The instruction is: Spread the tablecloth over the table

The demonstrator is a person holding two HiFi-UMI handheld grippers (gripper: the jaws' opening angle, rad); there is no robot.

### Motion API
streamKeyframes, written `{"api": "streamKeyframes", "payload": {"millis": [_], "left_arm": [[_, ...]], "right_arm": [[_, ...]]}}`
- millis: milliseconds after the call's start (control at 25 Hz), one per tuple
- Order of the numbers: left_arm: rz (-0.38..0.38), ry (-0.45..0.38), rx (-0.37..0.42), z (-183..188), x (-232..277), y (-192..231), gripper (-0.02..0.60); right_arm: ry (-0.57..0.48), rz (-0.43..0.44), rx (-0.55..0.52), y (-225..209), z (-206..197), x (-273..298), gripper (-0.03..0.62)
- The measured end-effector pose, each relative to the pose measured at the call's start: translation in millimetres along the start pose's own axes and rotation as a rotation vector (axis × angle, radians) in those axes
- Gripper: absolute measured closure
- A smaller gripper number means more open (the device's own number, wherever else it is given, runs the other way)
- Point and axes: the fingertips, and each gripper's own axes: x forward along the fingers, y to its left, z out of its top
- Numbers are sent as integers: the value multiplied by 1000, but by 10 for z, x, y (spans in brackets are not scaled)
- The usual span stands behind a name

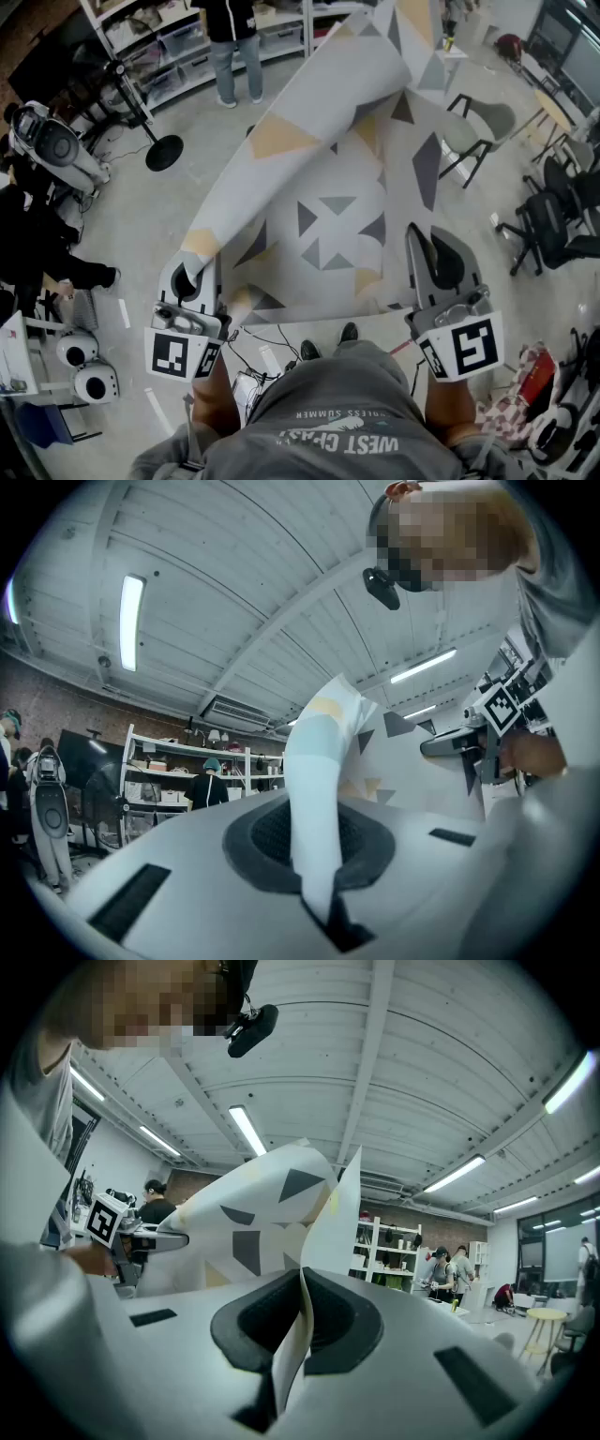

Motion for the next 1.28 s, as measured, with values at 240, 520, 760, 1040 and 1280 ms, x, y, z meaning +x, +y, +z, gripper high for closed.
{"api": "streamKeyframes", "payload": {"millis": [240, 520, 760, 1040, 1280], "left_arm": [[-3, -4, 5, 33, -21, -19, 581], [14, 7, 3, -15, 33, -37, 581], [46, 33, 12, -77, 104, -57, 581], [95, 48, 23, -117, 387, -253, 581], [155, 77, 38, -154, 910, -310, 581]], "right_arm": [[3, -10, 1, -8, 6, -58, 582], [-4, -10, 55, -150, -44, -85, 582], [-2, 18, 55, -258, -120, 26, 582], [-15, 67, 65, -656, -255, 146, 582], [-23, 128, 84, -1186, -349, 536, 582]]}}
